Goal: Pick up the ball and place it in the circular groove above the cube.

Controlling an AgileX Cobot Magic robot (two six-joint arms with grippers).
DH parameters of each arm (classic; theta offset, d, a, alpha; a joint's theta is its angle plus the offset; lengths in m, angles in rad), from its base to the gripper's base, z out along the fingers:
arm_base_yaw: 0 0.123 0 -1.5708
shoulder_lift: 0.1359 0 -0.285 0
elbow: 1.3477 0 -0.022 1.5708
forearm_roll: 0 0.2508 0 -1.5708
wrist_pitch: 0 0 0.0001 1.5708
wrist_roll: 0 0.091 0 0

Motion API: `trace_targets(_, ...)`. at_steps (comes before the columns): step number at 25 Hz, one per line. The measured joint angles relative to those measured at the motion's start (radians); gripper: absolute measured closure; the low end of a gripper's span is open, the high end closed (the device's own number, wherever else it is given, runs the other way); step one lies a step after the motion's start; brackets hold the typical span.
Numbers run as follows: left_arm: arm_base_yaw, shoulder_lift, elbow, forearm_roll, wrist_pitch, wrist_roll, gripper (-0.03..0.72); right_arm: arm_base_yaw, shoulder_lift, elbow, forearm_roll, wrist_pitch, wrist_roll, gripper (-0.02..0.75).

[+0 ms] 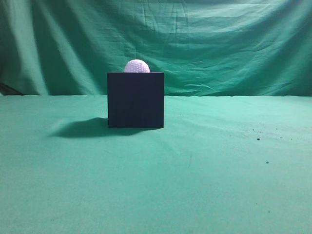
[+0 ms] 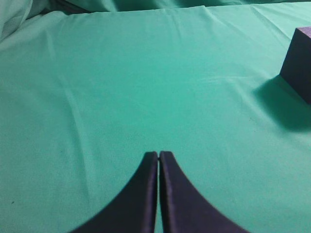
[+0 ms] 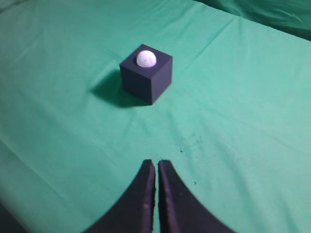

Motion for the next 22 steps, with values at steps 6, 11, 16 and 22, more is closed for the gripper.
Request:
trace_targets(6, 0.000, 0.000, 0.000, 0.000, 0.000, 0.000, 0.688, -0.062, -0.097, 0.139, -0.028, -0.104, 0.000, 0.738)
trace_targets(11, 0.000, 0.000, 0.000, 0.000, 0.000, 0.000, 0.688, -0.267, -0.226, 0.344, -0.028, -0.349, -0.002, 0.738)
trace_targets(16, 0.000, 0.000, 0.000, 0.000, 0.000, 0.000, 0.688, -0.440, -0.393, 0.581, -0.037, -0.547, -0.006, 0.738)
trace_targets(22, 0.000, 0.000, 0.000, 0.000, 0.000, 0.000, 0.688, -0.568, -0.438, 0.808, -0.037, -0.720, -0.008, 0.738)
